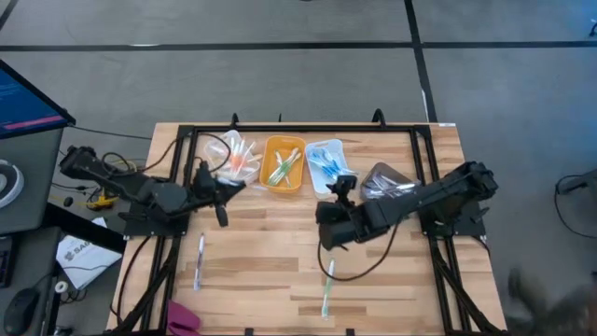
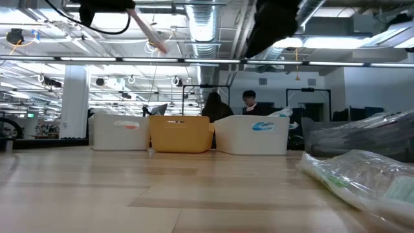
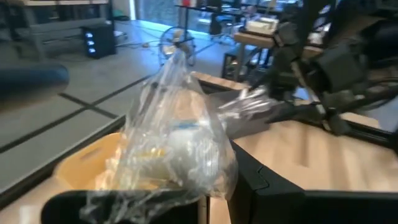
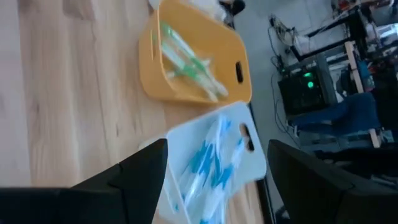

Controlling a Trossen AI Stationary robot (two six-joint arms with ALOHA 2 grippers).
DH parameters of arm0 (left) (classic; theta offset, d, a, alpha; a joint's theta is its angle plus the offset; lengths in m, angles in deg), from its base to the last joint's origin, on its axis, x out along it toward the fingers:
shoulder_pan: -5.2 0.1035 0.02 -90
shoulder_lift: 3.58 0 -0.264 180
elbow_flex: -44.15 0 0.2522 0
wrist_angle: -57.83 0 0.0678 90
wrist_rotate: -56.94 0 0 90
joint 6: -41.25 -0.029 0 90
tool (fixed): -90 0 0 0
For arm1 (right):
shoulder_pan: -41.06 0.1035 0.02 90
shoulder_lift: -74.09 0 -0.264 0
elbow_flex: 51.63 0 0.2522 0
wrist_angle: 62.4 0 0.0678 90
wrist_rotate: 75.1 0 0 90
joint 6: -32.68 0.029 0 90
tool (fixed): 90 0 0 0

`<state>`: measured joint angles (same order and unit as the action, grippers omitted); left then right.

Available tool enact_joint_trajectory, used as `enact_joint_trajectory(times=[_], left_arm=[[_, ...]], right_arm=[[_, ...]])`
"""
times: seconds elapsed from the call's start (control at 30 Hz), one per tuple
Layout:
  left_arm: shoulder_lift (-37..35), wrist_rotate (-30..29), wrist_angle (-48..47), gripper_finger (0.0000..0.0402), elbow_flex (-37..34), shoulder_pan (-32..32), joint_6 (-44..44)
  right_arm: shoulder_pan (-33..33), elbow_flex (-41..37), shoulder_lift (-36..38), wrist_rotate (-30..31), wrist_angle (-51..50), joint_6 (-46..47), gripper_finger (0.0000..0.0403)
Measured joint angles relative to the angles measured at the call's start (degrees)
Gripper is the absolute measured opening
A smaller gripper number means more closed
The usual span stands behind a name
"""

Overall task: Pick & Place Toothbrushes
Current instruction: Put the white orange toothbrush into the left white bin

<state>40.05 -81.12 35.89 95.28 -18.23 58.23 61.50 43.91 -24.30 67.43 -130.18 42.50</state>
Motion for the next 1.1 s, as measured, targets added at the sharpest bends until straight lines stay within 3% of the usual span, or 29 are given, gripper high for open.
enact_joint_trajectory(times=[0.1,0.37,0.67,0.9,1.1], left_arm=[[-1.7,0.0,-2.3,0.0011,0.0,2.1,-1.7],[-2.4,-1.9,-4.8,0.0011,0.0,7.9,-14.0],[-2.3,-3.6,-19.9,0.0012,0.0,20.2,-19.6],[-2.1,1.1,-21.6,0.0012,0.0,27.5,-27.6],[-1.6,2.3,-23.1,0.0013,-0.1,28.0,-36.0]], right_arm=[[-1.8,0.0,0.0,-1.2,5.0,-4.3,0.0271],[-4.6,0.0,0.0,-12.0,17.6,-16.1,0.0271],[-9.4,0.0,-0.1,-24.6,25.3,-25.2,0.0271],[-15.8,-1.4,-0.4,-40.1,33.3,-31.1,0.0271],[-21.6,-5.2,-0.4,-59.0,40.1,-39.1,0.0271]])
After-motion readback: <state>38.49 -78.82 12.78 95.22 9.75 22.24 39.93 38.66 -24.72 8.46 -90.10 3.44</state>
